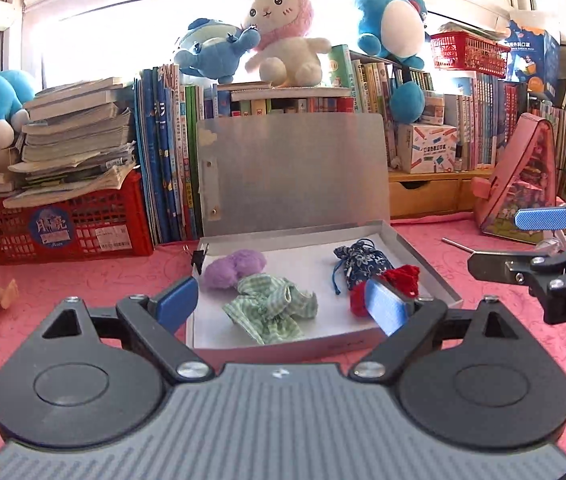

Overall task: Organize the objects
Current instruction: 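Open both tools and pull them back from the box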

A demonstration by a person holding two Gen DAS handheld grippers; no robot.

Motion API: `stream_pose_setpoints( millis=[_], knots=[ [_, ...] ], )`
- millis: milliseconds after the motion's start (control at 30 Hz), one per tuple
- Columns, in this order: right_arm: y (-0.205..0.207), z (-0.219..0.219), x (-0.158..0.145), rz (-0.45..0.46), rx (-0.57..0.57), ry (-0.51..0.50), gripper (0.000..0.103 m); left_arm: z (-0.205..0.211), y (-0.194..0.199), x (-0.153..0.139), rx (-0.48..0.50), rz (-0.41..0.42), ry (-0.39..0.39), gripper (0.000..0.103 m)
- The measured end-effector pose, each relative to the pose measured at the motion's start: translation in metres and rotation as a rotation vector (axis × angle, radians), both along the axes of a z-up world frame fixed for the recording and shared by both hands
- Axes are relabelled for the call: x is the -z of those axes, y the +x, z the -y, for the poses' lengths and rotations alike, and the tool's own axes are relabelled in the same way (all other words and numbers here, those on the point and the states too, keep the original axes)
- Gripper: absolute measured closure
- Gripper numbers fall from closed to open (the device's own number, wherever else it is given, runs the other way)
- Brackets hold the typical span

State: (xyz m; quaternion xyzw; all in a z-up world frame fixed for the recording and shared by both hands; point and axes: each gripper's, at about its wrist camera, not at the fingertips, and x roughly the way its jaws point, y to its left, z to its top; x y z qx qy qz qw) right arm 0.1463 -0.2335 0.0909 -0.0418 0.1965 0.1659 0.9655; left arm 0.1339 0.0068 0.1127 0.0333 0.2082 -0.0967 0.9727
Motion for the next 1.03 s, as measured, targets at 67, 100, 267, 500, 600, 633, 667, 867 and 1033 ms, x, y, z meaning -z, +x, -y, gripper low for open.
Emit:
stream_pose_setpoints(
  millis=[67,100,267,500,600,633,667,867,1033],
  knots=[
    [-0.02,0.0,0.007,0.021,-0.009,-0.024,0.0,-0.002,-0.02,0.01,0.002,-0.018,-0.036,0.01],
    [-0.03,0.0,0.012,0.024,-0.011,-0.033,0.0,-0.004,-0.031,0.016,0.0,-0.026,-0.052,0.01],
    [-0.066,0.001,0.039,0.027,-0.01,-0.091,0.0,-0.004,-0.08,0.044,-0.002,-0.005,-0.057,0.01],
    [-0.1,0.007,0.078,0.022,0.043,-0.146,0.0,-0.002,-0.133,0.082,-0.016,-0.02,-0.058,0.01],
    [-0.104,0.01,0.093,-0.011,0.069,-0.147,0.0,0.001,-0.147,0.096,-0.011,-0.015,-0.044,0.008],
    [-0.104,0.01,0.097,-0.024,0.072,-0.146,0.0,0.002,-0.151,0.1,-0.015,-0.013,-0.04,0.006],
    [-0.104,0.011,0.101,-0.038,0.075,-0.146,0.0,0.002,-0.155,0.104,-0.016,-0.014,-0.037,0.005],
    [-0.101,0.011,0.108,-0.068,0.091,-0.152,0.0,0.005,-0.162,0.117,-0.021,-0.044,-0.009,0.005],
    [-0.095,0.007,0.111,-0.136,0.059,-0.172,0.0,0.005,-0.163,0.123,-0.02,-0.069,-0.015,0.005]
  ],
)
